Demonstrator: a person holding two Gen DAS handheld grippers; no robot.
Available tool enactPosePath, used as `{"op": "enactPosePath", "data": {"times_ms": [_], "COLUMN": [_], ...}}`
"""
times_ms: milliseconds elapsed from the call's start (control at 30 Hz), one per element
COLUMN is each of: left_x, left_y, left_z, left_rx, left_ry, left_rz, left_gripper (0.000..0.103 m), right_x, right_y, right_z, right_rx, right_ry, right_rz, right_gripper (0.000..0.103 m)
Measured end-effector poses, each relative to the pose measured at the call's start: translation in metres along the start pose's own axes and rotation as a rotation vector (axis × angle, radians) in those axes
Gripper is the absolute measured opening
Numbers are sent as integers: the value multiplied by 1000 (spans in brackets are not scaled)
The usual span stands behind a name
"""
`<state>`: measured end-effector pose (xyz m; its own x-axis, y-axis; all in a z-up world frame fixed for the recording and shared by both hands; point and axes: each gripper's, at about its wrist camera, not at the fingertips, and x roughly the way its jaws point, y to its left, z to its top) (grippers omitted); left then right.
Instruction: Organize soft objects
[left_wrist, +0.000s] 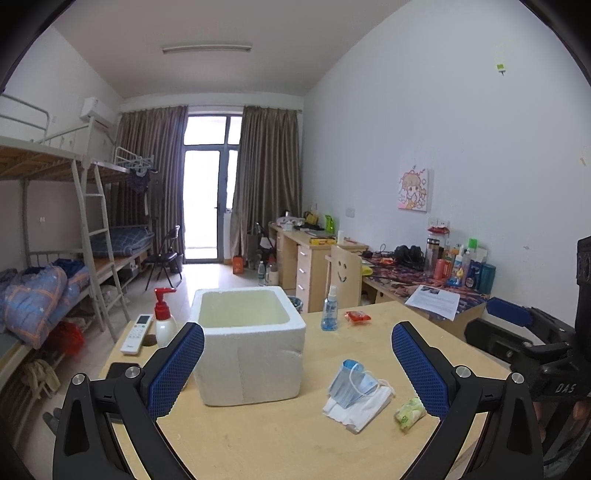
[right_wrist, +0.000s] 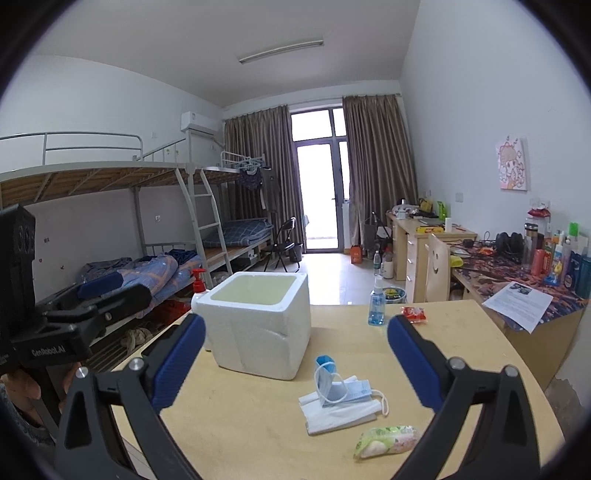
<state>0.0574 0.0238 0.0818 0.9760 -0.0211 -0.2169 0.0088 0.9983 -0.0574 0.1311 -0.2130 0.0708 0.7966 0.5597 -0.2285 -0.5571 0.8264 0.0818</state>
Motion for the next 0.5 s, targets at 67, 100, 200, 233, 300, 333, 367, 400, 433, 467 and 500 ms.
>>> {"op": "enactPosePath", "data": {"times_ms": [67, 100, 200, 233, 300, 333, 367, 400, 433, 467, 500], "left_x": [-1, -1, 0, 0, -3, -4, -5, -5, -6, -6, -7], "left_y": [-1, -1, -4, -5, -5, -6, -6, -7, -7, -7, -7], "left_z": [-5, -6, -13, -15, -22, -25, -29, -32, -35, -37, -40], "left_rx": [-5, -5, 1, -1, -5, -10, -13, -16, -20, -24, -28], "left_ry": [-9, -11, -11, -11, -13, -15, -15, -17, -19, -23, -29], "left_rz": [2, 4, 6, 2, -8, -10, -9, -9, -12, -14, -13], "left_gripper": [102, 102, 102, 102, 102, 102, 102, 102, 102, 102, 102], "right_x": [-2, -3, -5, -6, -8, -10, -11, -12, -13, -14, -15], "right_y": [-3, -5, -8, -8, -10, -11, -12, -11, -11, -11, -12], "right_z": [-3, -6, -14, -17, -23, -27, -30, -33, -36, -38, -41], "right_rx": [7, 12, 25, 32, 39, 40, 38, 35, 32, 30, 28], "right_ry": [0, -1, 5, 8, 9, 7, 6, 6, 6, 5, 3], "right_rz": [1, -4, -11, -11, -11, -16, -17, -14, -15, -20, -30], "right_gripper": [101, 101, 101, 101, 101, 101, 101, 101, 101, 102, 102]}}
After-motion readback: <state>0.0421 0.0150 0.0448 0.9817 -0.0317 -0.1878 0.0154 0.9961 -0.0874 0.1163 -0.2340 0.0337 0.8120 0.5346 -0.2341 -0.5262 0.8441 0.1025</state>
